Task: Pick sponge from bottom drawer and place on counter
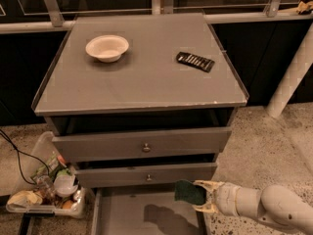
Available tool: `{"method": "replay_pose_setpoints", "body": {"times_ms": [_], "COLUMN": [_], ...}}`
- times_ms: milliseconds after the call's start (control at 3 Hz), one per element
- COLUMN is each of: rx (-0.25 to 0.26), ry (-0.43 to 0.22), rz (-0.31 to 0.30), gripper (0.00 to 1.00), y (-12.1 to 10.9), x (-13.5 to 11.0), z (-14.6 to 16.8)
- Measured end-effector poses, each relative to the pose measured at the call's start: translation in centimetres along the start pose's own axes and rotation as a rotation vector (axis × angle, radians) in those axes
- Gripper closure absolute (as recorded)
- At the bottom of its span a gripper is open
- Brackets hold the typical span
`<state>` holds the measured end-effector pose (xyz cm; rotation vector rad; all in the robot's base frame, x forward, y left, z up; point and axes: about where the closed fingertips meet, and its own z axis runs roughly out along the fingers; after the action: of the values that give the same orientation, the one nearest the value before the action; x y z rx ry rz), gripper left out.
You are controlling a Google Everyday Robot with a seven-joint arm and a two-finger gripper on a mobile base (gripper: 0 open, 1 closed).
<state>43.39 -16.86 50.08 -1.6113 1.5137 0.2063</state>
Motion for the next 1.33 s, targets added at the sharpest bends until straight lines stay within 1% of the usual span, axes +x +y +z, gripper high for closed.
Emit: {"method": "replay_pose_setpoints", "body": {"times_ms": [333,667,1000,1333], "rx": [-0.029,-0.037,-0.022,0.039], "ry": [-0.008,-0.004,0.011,0.014], "rz": [-0.015,-0.061,-0.116,-0.134], "gripper": [1.00,1.00,1.00,1.00], "y": [-1.4,-2.8,-4.6,-8.2], "x": [-1.9,-4.8,-7.6,-9.9], "z": [-1.9,-4.5,-6.7,-10.2]}}
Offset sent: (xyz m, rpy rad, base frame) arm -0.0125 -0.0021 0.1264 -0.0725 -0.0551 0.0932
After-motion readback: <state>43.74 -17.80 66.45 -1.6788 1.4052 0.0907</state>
